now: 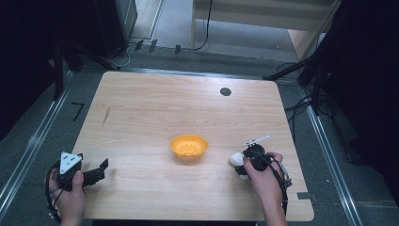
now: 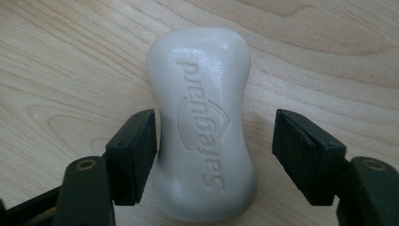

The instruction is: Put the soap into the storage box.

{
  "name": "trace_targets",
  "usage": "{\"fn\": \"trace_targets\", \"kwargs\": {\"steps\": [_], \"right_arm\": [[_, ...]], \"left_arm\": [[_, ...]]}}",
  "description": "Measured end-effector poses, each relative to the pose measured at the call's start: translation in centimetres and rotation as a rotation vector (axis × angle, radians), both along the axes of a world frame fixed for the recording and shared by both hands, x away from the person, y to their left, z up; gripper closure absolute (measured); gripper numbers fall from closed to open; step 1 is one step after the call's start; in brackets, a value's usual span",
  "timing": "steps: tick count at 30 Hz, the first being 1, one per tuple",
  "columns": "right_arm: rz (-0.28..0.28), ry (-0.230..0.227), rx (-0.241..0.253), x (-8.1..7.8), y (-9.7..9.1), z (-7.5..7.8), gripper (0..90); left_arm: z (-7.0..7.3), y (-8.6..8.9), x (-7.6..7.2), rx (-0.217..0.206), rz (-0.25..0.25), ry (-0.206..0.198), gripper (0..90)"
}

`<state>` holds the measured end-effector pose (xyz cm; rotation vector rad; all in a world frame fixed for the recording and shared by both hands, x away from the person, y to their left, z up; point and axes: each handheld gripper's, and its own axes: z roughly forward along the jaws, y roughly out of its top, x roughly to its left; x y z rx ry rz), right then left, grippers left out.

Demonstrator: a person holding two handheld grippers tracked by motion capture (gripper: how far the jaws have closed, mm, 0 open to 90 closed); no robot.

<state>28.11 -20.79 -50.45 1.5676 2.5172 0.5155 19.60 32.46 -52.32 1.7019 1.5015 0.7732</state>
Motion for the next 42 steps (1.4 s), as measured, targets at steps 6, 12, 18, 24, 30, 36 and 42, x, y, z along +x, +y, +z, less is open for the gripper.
{"fn": "trace_targets", "kwargs": {"steps": [6, 12, 18, 24, 30, 36, 42], "right_arm": [[0.020, 0.026, -0.032, 0.3, 0.6, -0.5, 39.7], [0.024, 0.022, -0.049, 0.4, 1.0, -0.6, 46.9], [0.048, 0.023, -0.056, 0.3, 1.0, -0.5, 48.1], [0.080, 0.013, -0.048, 0.3, 0.9, -0.5, 49.2], [0.110, 0.008, -0.040, 0.4, 0.6, -0.5, 50.0], [0.147, -0.011, -0.054, 0.3, 0.5, -0.1, 50.5], [0.196, -0.029, -0.069, 0.4, 0.6, 0.9, 50.7]], "left_arm": [[0.0, 0.0, 0.0, -0.003, -0.001, 0.000, 6.9], [0.0, 0.0, 0.0, -0.003, -0.003, -0.001, 6.9], [0.0, 0.0, 0.0, 0.001, -0.002, 0.000, 6.9], [0.0, -0.1, 0.0, 0.000, -0.002, 0.000, 6.9], [0.0, 0.0, 0.0, 0.000, -0.002, 0.002, 6.9], [0.0, 0.0, 0.0, -0.001, -0.001, 0.002, 6.9], [0.0, -0.1, 0.0, 0.000, -0.001, 0.000, 6.9]]}}
